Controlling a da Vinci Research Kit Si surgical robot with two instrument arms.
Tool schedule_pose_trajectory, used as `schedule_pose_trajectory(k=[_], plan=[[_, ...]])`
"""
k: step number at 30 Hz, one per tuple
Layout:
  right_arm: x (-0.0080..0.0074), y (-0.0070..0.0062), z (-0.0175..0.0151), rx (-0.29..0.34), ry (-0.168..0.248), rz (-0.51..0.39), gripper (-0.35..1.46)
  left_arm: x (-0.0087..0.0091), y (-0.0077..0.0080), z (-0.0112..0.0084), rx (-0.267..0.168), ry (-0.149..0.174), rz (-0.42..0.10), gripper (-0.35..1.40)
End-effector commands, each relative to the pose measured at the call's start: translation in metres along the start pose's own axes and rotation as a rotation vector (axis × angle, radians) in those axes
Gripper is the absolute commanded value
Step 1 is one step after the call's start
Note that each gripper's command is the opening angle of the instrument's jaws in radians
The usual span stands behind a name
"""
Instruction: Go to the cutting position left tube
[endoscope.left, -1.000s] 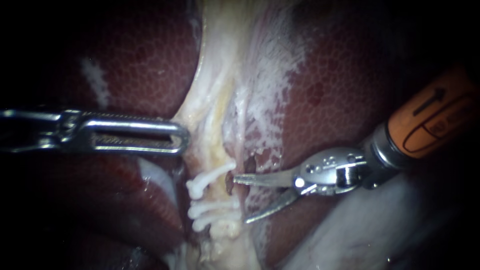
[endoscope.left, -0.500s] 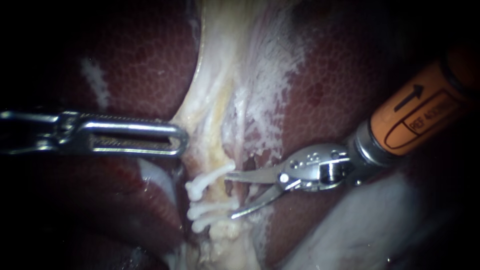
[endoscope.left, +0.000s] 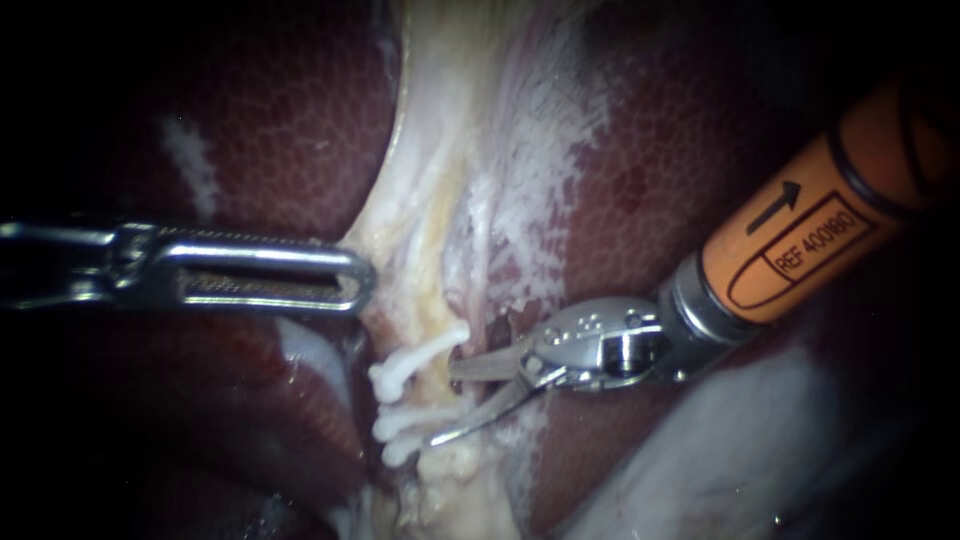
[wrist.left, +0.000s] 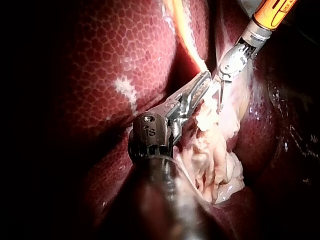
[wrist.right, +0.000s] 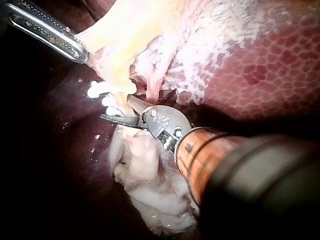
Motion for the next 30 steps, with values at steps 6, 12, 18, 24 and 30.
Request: schedule_pose_trajectory(k=[6, 12, 18, 24, 30], plan=[[0.0003, 0.0002, 0.0005, 0.005, 0.015, 0.016, 0.37, 0.0000, 0.0000, 0.0000, -0.001, 0.000, 0.000, -0.35], [0.0005, 0.0005, 0.0009, 0.005, 0.015, 0.016, 0.33, 0.0000, 0.0000, 0.0000, -0.002, 0.000, 0.000, -0.35], [0.0009, 0.0011, 0.0016, 0.004, 0.016, 0.023, 0.28, 0.0000, 0.0000, 0.0001, -0.002, 0.000, 0.000, -0.35], [0.0012, 0.0013, 0.0021, 0.005, 0.016, 0.021, 0.26, 0.0000, 0.0000, 0.0001, -0.002, 0.000, 0.000, -0.35], [0.0012, 0.0014, 0.0021, 0.007, 0.016, 0.021, 0.26, 0.0000, 0.0000, 0.0001, -0.002, 0.000, 0.000, -0.35]])
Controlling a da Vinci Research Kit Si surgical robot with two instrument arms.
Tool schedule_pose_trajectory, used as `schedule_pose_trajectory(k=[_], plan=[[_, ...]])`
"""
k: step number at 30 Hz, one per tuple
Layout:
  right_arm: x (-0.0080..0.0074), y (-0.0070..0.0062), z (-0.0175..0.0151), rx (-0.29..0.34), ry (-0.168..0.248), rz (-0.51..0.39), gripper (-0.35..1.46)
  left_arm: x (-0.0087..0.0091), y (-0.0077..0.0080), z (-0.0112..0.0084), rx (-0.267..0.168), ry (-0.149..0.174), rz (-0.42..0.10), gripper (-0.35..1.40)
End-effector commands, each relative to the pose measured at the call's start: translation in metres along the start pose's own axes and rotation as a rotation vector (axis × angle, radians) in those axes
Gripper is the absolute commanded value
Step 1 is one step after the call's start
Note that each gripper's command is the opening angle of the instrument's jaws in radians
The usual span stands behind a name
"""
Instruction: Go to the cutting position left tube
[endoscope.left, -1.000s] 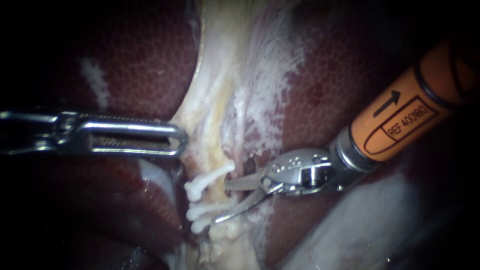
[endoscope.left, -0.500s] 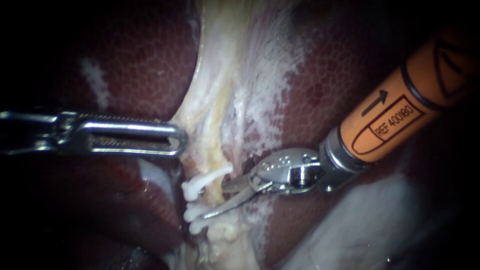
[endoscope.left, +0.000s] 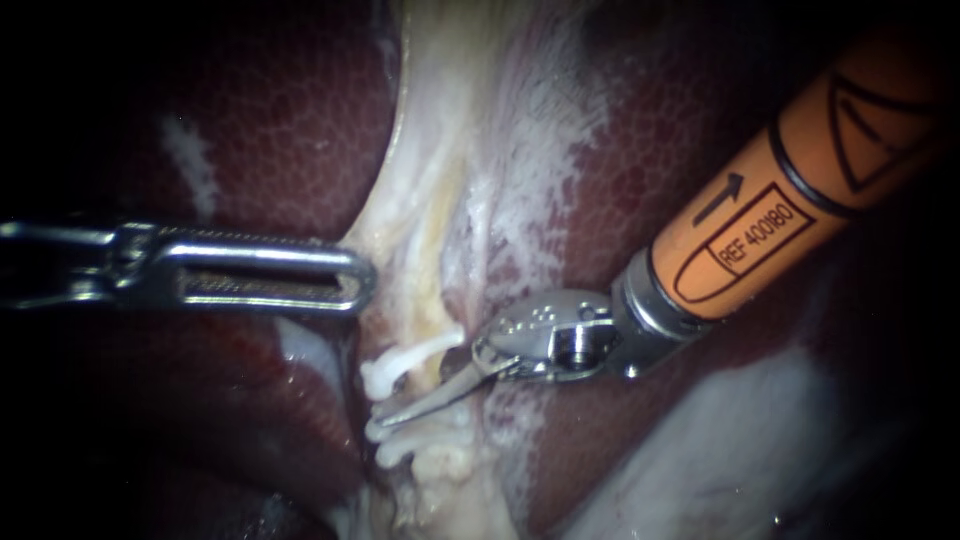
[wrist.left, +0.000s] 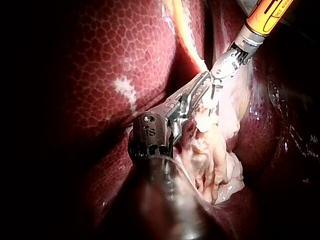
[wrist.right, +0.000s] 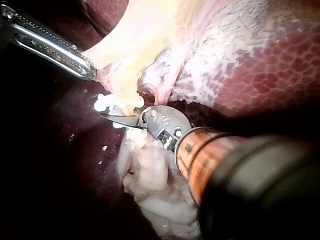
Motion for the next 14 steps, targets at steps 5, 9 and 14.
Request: schedule_pose_trajectory(k=[5, 9, 14], plan=[[0.0000, 0.0000, 0.0000, 0.001, 0.000, -0.001, 0.26, 0.0000, 0.0000, 0.0000, 0.000, 0.000, 0.000, -0.35], [0.0000, 0.0000, -0.0001, 0.002, -0.001, -0.001, 0.26, 0.0000, 0.0001, 0.0000, 0.000, 0.000, 0.000, -0.35], [0.0000, 0.0000, -0.0001, 0.003, -0.001, -0.002, 0.26, 0.0000, 0.0001, 0.0001, 0.000, 0.000, 0.000, -0.35]])
